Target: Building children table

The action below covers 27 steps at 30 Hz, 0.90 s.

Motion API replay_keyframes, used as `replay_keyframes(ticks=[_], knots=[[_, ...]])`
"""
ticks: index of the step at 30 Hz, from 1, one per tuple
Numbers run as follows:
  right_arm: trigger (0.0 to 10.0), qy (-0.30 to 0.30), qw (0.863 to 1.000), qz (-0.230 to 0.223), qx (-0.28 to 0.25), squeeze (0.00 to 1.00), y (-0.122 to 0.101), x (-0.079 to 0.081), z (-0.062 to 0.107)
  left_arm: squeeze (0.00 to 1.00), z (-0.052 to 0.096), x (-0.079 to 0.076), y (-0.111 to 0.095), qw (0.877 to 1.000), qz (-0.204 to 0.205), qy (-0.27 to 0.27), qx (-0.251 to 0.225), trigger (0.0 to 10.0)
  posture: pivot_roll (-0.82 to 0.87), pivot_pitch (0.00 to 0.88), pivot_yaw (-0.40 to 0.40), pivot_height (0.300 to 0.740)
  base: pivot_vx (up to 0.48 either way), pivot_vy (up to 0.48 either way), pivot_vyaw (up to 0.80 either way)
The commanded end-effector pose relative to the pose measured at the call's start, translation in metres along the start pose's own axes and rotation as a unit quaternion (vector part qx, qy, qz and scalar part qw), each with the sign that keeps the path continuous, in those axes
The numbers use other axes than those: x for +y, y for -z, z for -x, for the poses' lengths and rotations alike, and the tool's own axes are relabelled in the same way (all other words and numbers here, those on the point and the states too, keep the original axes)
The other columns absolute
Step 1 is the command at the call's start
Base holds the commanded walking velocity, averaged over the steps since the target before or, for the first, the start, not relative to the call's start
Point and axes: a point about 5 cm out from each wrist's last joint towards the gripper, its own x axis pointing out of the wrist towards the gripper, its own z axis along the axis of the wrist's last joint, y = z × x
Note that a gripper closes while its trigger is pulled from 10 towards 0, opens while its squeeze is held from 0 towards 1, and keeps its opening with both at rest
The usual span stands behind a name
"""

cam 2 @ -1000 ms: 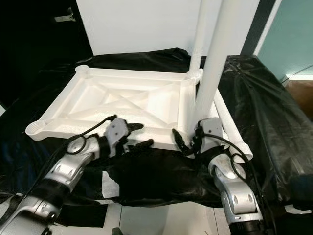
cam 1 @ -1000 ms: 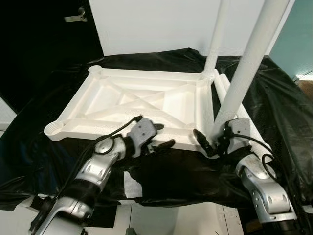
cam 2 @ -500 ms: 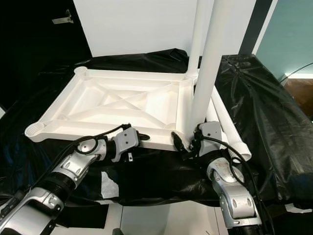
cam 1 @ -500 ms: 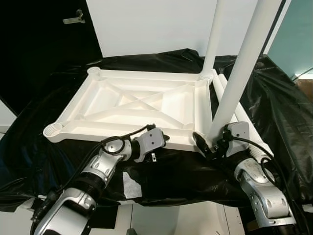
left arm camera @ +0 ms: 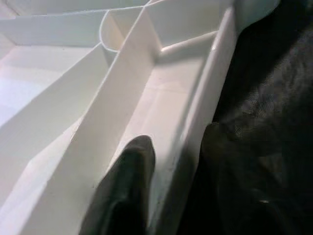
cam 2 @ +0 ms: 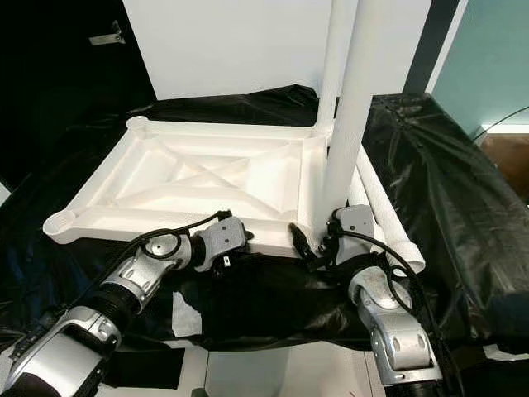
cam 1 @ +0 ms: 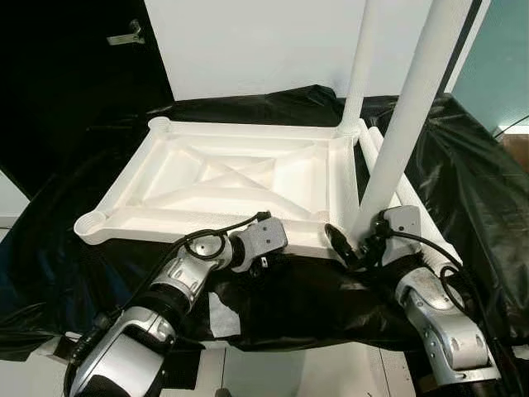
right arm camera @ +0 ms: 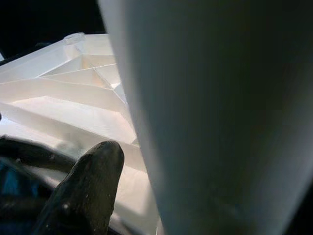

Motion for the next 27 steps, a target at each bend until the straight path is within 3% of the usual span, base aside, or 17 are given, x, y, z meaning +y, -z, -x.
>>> replay_keyframes(ticks=[1, 7, 8, 18, 19, 20, 27], knots=[[10.0, -0.020, 1.000, -0.004, -0.003, 0.00, -0.003, 0.005, -0.003, 0.00, -0.007, -0.031, 0.018, 0.994, 0.046, 0.093, 0.015, 0.0, -0.12, 0.006, 0.044, 0.740, 0.000, 0.000, 0.00], [10.0, -0.023, 1.000, 0.001, -0.003, 0.00, -0.005, 0.004, -0.005, 0.00, -0.012, -0.039, 0.019, 0.993, 0.047, 0.111, 0.010, 0.0, -0.12, 0.007, 0.044, 0.740, 0.000, 0.000, 0.00], [10.0, -0.025, 1.000, 0.003, -0.004, 0.00, -0.005, 0.004, -0.005, 0.00, -0.013, -0.040, 0.018, 0.993, 0.051, 0.107, 0.009, 10.0, -0.12, 0.008, 0.046, 0.740, 0.000, 0.000, 0.00], [10.0, -0.065, 0.997, 0.034, 0.006, 0.00, -0.008, 0.006, -0.012, 0.00, -0.022, -0.045, 0.014, 0.994, 0.071, 0.085, 0.000, 10.0, -0.12, 0.016, 0.045, 0.740, 0.000, 0.000, 0.00], [0.8, -0.077, 0.996, 0.040, 0.009, 0.00, -0.008, 0.005, -0.010, 0.00, -0.023, -0.046, 0.013, 0.994, 0.078, 0.081, -0.007, 10.0, -0.12, 0.020, 0.039, 0.740, 0.000, 0.000, 0.00], [0.0, -0.086, 0.995, 0.042, 0.011, 0.00, -0.008, 0.005, -0.009, 0.00, -0.024, -0.047, 0.011, 0.994, 0.083, 0.077, -0.012, 10.0, -0.12, 0.021, 0.037, 0.740, 0.000, 0.000, 0.00], [0.0, -0.060, 0.998, 0.000, 0.012, 0.00, -0.004, 0.004, -0.008, 0.00, -0.025, -0.050, 0.009, 0.994, 0.091, 0.065, -0.020, 10.0, -0.10, 0.024, 0.028, 0.740, 0.000, 0.000, 0.00]])
